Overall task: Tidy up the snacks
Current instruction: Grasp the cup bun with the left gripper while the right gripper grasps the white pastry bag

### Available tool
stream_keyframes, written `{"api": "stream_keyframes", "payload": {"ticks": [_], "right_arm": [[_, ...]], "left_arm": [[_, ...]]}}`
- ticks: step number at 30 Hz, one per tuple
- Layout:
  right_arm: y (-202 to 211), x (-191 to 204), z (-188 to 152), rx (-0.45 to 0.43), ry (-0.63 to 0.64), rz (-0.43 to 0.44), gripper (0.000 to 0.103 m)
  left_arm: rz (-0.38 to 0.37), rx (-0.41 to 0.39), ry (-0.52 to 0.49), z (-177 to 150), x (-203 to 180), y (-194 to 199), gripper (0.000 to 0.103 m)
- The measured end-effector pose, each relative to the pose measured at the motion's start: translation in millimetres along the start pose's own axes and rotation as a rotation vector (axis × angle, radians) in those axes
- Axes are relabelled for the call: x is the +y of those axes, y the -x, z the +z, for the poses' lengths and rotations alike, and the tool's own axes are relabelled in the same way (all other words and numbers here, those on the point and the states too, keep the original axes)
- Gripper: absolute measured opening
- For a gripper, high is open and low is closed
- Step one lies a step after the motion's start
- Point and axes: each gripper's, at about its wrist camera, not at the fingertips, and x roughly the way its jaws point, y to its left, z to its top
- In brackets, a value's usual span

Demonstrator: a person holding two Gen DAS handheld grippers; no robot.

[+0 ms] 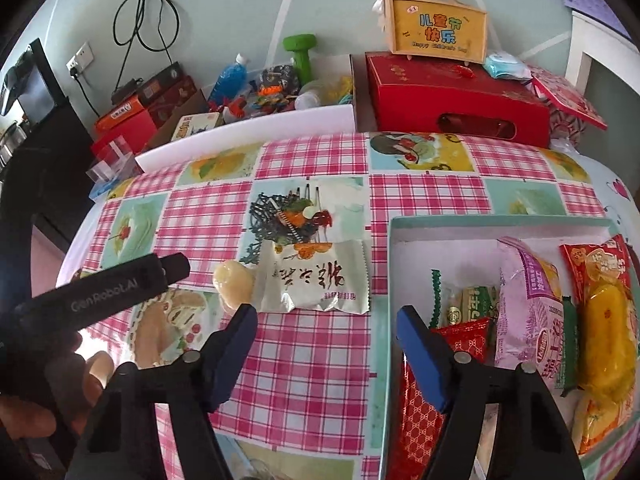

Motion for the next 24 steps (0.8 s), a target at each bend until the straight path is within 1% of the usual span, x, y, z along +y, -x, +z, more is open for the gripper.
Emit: {"api": "stream_keyframes", "payload": {"ticks": [7, 9, 11, 13, 15, 17, 20, 24], "right_arm": [[-4.8, -15.6, 7.9, -0.01, -0.031, -0.039, 0.075], [-3.5, -18.7, 8.3, -0.012, -0.034, -0.048, 0.075], [-3.6, -21.0, 7.9, -0.01, -0.034, -0.055, 0.075], [-3.9, -22.2, 7.7, -0.009, -0.033, -0.059, 0.075], [-3.8, -23.1, 7.2, -0.008, -0.036, -0.06, 0.075], [-3.8, -22.7, 7.2, -0.008, -0.035, -0.059, 0.075], [-3.6, -19.7, 7.4, -0.011, -0.027, -0.056, 0.075], [-5.8, -10.9, 9.0, -0.004, -0.008, -0.035, 0.074]], "left_arm": [[-0.059, 0.01, -0.092, 3.3, -22.1, -14.9, 0.092], [-0.073, 0.015, -0.117, 1.2, -30.6, -19.3, 0.087], [-0.091, 0.025, -0.133, -1.4, -37.9, -24.4, 0.076], [-0.107, 0.032, -0.147, -3.2, -43.9, -27.9, 0.071], [-0.101, 0.035, -0.167, -5.1, -50.3, -31.6, 0.066], [-0.1, 0.043, -0.172, -6.5, -52.4, -35.3, 0.054], [-0.084, 0.047, -0.159, -7.0, -48.3, -36.6, 0.05], [-0.059, 0.039, -0.127, -4.9, -29.7, -33.7, 0.05]]}}
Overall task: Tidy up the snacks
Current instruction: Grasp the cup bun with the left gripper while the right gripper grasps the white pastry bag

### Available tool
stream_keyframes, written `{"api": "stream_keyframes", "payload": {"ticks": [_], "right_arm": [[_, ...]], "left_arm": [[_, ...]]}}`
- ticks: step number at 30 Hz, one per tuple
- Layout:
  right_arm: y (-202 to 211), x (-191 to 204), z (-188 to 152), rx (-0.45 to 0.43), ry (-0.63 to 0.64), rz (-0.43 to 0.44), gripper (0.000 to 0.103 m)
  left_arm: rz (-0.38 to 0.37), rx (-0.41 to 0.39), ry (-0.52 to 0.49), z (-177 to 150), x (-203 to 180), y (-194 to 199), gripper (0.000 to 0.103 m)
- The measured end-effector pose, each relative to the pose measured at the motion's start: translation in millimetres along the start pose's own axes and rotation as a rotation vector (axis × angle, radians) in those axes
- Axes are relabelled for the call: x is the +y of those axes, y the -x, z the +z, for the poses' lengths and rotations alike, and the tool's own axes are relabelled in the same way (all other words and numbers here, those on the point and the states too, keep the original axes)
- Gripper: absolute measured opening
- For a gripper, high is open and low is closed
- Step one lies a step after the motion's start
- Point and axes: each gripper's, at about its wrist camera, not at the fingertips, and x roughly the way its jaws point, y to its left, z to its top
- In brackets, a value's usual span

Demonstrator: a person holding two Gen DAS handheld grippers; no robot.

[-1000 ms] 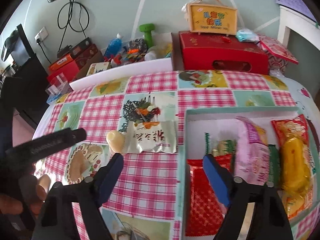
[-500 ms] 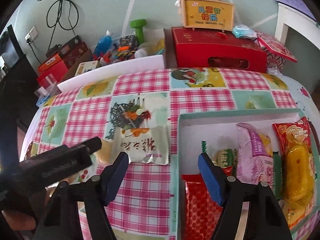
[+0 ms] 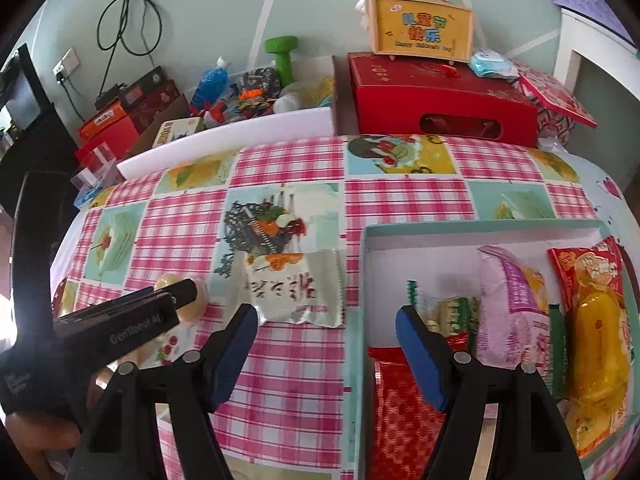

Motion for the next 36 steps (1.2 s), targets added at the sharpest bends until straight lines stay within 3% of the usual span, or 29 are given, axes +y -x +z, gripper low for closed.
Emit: {"api": "stream_keyframes", "payload": {"ticks": [10, 18, 24, 28, 32, 34, 36], "right_arm": [[-24.6, 37.8, 10.9, 0.05, 0.102, 0.02, 0.07], [-57.6, 44.3, 17.4, 0.104, 0.136, -0.022, 0.07], [-70.6, 41.4, 20.7, 0.131, 0.104, -0.001, 0.071], [-69.3, 47.2, 19.5, 0.139, 0.129, 0.059, 0.071], [-69.7, 52.4, 19.4, 0.134, 0.141, 0.049, 0.072], [-71.3, 54.1, 20.2, 0.133, 0.144, 0.043, 0.08], [-73.2, 55.7, 20.0, 0.133, 0.155, 0.023, 0.082]], "left_arm": [[0.009, 0.011, 0.115, -1.3, 52.1, 4.9, 0.05], [0.013, 0.028, 0.097, 0.1, 48.8, 1.6, 0.05], [-0.004, 0.041, 0.129, -0.6, 59.1, 5.0, 0.051], [-0.006, 0.043, 0.148, -0.5, 66.8, 7.8, 0.056], [-0.009, 0.038, 0.163, -1.0, 71.5, 11.2, 0.064], [-0.01, 0.034, 0.16, -1.4, 70.8, 12.2, 0.066], [-0.012, 0.04, 0.154, -1.7, 69.5, 10.3, 0.068]]}}
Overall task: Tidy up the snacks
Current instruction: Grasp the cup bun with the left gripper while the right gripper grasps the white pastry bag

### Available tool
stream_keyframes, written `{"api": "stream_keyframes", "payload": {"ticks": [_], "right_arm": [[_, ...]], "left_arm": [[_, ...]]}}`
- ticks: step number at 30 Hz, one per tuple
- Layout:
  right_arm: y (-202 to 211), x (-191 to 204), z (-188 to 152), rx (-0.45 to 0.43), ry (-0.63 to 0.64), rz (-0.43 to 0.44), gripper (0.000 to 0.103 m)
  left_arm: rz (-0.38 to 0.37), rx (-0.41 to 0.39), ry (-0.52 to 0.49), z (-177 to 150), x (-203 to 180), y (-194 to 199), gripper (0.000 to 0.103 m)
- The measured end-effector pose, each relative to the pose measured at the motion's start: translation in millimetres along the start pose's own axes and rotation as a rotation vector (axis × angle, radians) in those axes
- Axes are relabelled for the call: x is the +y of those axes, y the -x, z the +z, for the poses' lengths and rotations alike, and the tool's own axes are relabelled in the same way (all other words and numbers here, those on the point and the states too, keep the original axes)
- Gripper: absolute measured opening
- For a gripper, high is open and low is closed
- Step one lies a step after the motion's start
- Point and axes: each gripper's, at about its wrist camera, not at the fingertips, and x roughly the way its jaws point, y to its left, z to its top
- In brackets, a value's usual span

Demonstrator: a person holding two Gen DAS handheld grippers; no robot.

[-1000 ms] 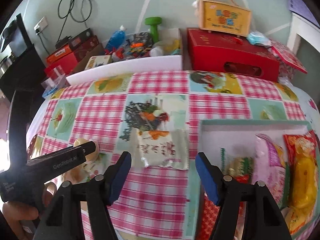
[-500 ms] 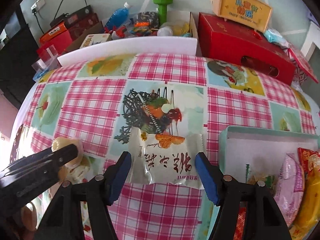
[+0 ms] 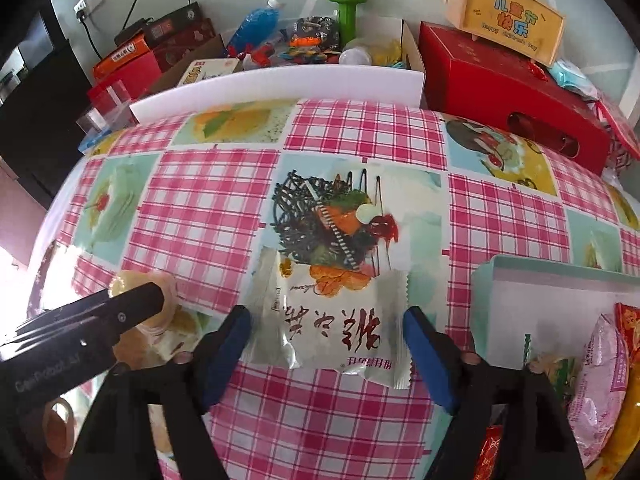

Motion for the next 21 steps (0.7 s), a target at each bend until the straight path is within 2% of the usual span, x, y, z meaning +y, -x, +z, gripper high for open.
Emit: {"api": "stream_keyframes", "payload": {"ticks": [6, 14, 17, 21], "right_arm": [[-10.3, 1.0, -2.5, 0.006, -0.005, -0.007, 0.087], [-15.9, 5.5, -3.0, -0.012, 0.009, -0.051, 0.087], [-14.5, 7.1, -5.0, -0.021, 0.008, -0.061, 0.086], [-11.9, 6.6, -6.4, -0.032, 0.01, -0.068, 0.078]], "left_arm": [[-0.009, 0.006, -0.044, 0.2, -10.0, -7.0, 0.077], [0.035, 0.003, -0.068, 1.7, -19.8, -14.8, 0.08], [0.056, 0.001, -0.078, 1.8, -19.4, -16.2, 0.081], [0.072, -0.002, -0.089, 1.9, -20.2, -18.1, 0.081]]}}
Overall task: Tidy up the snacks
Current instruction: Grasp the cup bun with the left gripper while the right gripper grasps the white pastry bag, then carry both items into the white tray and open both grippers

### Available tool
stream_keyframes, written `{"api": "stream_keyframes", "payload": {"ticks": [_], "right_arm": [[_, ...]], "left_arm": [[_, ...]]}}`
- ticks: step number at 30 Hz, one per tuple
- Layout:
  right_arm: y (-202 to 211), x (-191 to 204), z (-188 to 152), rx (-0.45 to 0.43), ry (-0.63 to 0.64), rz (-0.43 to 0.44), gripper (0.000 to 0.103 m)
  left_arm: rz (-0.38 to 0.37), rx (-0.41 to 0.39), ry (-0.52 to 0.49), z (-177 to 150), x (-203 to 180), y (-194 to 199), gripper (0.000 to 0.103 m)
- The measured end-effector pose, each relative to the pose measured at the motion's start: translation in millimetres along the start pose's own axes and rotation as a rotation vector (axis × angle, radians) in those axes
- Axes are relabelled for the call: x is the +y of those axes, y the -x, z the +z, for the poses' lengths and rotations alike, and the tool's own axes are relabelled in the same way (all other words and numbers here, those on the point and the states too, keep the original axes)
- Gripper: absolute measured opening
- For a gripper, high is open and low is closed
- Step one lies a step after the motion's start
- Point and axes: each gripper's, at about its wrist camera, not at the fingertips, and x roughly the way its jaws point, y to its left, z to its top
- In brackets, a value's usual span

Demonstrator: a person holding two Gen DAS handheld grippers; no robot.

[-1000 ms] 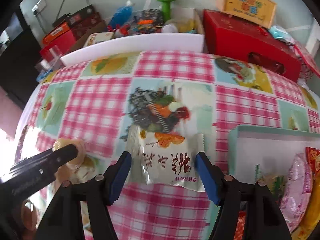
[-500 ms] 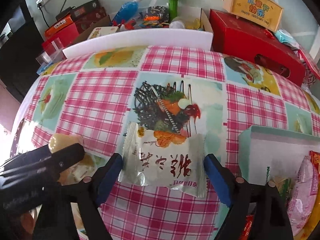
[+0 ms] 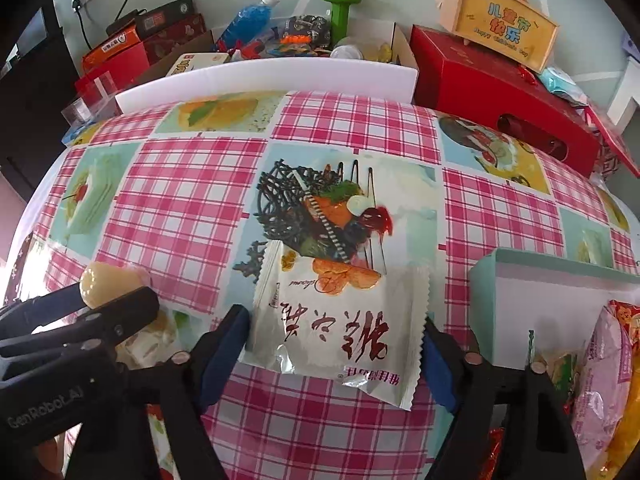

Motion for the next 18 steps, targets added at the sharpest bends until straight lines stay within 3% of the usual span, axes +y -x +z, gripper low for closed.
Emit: {"api": "stream_keyframes", "payload": {"ticks": [12, 14, 18], "right_arm": [[13.8, -4.5, -14.4, -0.005, -0.046, -0.026, 0.07], [15.4, -8.0, -17.1, -0.005, -0.07, -0.025, 0.07], [18.0, -12.5, -21.6, -0.001, -0.091, -0.03, 0.07]], "left_arm": [[0.033, -0.027, -0.044, -4.7, -17.1, -7.7, 0.078], [0.062, -0.031, -0.055, -6.2, -18.8, -7.4, 0.065], [0.089, -0.049, -0.077, -9.3, -21.6, -6.2, 0.051]]}}
